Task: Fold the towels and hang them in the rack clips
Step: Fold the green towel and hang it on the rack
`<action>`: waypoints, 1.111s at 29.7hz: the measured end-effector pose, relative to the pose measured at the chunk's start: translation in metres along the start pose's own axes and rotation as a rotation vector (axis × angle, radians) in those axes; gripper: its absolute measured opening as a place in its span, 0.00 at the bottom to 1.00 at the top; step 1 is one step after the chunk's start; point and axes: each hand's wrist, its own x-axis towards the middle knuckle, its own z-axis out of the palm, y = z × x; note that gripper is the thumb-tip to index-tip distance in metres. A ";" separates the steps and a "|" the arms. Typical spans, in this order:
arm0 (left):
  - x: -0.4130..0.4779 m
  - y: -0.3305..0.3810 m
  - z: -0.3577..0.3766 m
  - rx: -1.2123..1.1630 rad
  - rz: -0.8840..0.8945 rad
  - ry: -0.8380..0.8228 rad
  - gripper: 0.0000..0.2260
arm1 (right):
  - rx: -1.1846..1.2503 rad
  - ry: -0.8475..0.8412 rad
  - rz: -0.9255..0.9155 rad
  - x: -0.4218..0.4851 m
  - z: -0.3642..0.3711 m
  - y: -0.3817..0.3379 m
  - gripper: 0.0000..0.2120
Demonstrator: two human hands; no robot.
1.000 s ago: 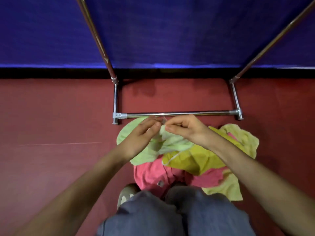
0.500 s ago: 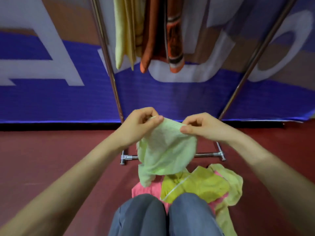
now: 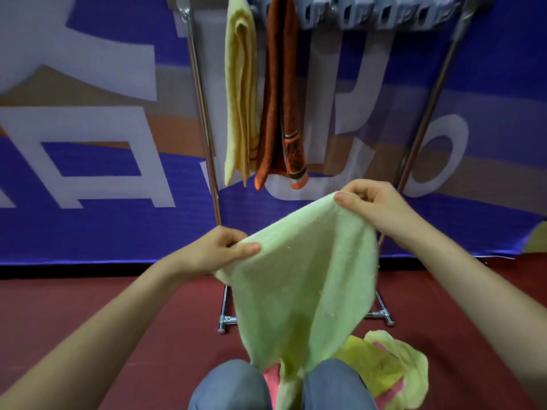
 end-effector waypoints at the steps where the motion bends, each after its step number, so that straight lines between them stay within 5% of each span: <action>1: -0.005 -0.003 0.000 -0.015 -0.019 0.012 0.24 | -0.005 0.007 0.019 -0.001 -0.003 0.001 0.09; 4: -0.024 -0.011 -0.007 -0.046 -0.065 0.026 0.27 | -0.051 0.031 0.042 -0.006 -0.015 0.003 0.09; 10: -0.044 -0.015 -0.016 -0.102 -0.145 0.058 0.12 | -0.181 -0.009 0.133 -0.016 -0.033 0.017 0.09; 17: -0.041 -0.013 -0.016 -0.168 -0.186 0.176 0.11 | -0.413 -0.177 0.319 -0.030 -0.038 0.046 0.21; 33: -0.003 0.011 0.079 -0.392 -0.182 0.301 0.09 | 0.001 -0.313 0.414 -0.041 0.040 0.034 0.12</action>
